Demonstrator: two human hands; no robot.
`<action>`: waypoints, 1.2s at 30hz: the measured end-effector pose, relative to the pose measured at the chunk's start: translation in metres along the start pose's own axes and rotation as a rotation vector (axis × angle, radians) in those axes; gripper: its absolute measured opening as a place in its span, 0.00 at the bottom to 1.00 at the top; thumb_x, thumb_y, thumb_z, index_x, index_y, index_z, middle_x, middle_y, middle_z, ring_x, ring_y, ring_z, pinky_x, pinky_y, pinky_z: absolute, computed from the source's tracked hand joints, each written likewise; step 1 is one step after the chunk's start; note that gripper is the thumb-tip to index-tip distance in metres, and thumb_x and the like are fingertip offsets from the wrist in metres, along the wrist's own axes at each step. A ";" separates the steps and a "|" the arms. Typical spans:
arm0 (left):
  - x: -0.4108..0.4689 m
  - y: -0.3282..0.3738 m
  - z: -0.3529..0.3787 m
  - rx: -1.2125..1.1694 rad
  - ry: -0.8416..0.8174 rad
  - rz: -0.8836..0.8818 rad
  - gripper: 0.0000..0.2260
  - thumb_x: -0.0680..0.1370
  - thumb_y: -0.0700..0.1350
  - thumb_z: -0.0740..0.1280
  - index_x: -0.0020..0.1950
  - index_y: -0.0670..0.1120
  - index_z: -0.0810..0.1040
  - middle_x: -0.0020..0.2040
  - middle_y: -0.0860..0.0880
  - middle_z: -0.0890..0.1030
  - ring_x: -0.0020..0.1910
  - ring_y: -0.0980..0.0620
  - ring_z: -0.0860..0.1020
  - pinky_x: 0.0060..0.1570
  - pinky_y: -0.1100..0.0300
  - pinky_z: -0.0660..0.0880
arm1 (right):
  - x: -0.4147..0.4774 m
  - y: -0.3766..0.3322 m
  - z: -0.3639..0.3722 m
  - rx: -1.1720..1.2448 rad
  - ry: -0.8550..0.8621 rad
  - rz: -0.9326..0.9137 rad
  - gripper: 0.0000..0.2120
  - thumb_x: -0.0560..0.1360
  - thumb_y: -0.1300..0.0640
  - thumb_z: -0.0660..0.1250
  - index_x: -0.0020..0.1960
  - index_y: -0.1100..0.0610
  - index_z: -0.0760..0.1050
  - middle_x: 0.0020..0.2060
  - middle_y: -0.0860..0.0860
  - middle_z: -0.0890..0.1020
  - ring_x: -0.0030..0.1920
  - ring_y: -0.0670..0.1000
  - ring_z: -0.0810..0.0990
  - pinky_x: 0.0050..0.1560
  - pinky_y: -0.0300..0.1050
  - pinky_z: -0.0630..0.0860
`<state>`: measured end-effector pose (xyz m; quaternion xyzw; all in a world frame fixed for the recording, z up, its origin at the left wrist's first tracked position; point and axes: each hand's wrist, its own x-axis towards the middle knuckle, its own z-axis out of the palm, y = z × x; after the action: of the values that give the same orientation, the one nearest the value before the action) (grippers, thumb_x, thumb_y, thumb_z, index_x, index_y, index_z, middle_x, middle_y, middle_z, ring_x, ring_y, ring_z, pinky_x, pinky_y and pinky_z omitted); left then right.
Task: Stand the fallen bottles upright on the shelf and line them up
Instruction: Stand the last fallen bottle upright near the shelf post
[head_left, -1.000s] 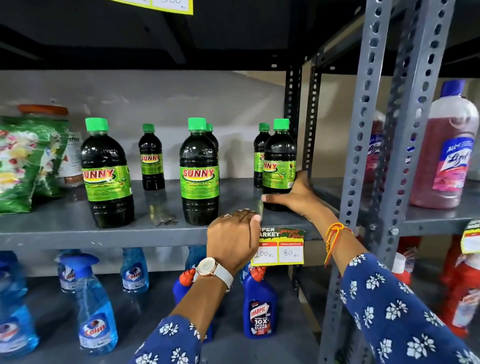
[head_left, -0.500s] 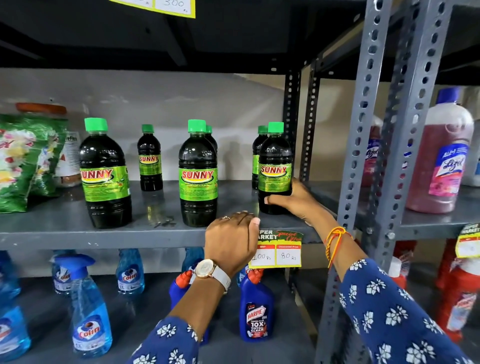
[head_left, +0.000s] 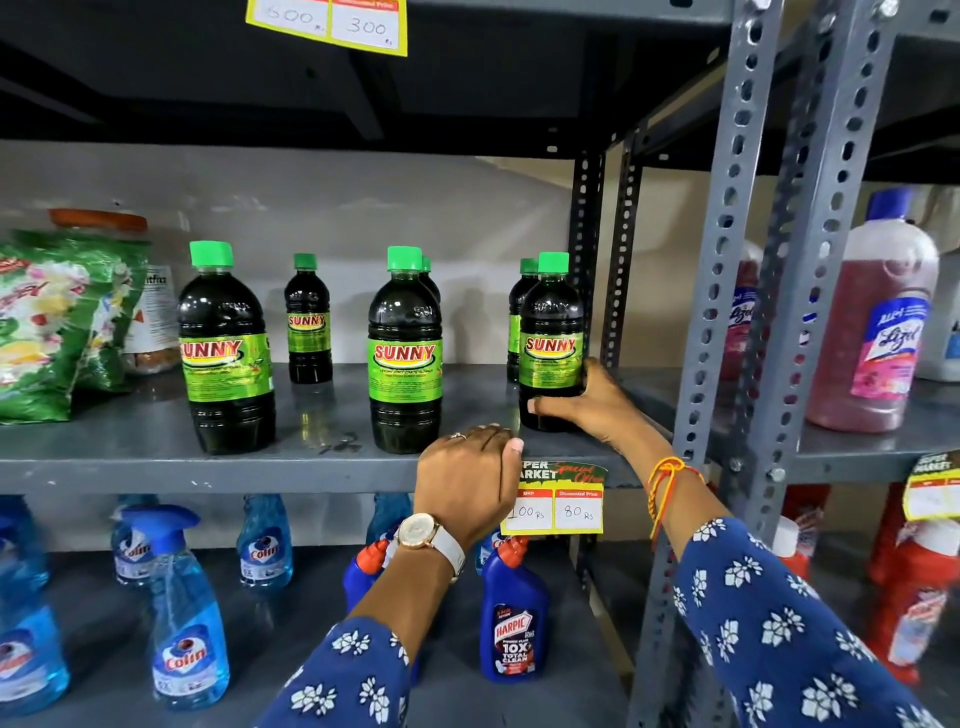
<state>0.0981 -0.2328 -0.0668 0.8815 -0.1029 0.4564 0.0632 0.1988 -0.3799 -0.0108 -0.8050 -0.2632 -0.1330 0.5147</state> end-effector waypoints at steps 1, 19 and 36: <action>0.000 0.000 0.000 0.001 0.002 0.002 0.19 0.78 0.47 0.51 0.43 0.44 0.81 0.40 0.47 0.84 0.36 0.48 0.80 0.35 0.59 0.75 | -0.002 -0.002 0.000 -0.011 0.003 0.003 0.16 0.60 0.55 0.78 0.40 0.42 0.74 0.44 0.47 0.83 0.48 0.50 0.81 0.52 0.46 0.75; -0.002 0.004 -0.003 0.035 -0.017 -0.041 0.22 0.77 0.49 0.47 0.43 0.45 0.79 0.39 0.46 0.83 0.34 0.46 0.79 0.32 0.59 0.69 | -0.043 -0.013 -0.014 -0.056 -0.012 -0.009 0.15 0.62 0.53 0.77 0.40 0.41 0.72 0.39 0.36 0.79 0.43 0.37 0.77 0.44 0.37 0.71; -0.051 -0.085 -0.082 -0.124 0.270 0.006 0.19 0.78 0.46 0.54 0.63 0.40 0.74 0.62 0.42 0.77 0.60 0.44 0.74 0.61 0.51 0.69 | -0.043 -0.011 -0.012 -0.191 0.029 -0.015 0.24 0.68 0.54 0.75 0.62 0.56 0.73 0.52 0.50 0.80 0.53 0.50 0.79 0.50 0.39 0.69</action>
<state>0.0250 -0.1270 -0.0634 0.8063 -0.1241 0.5638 0.1293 0.1579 -0.3997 -0.0185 -0.8464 -0.2480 -0.1732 0.4383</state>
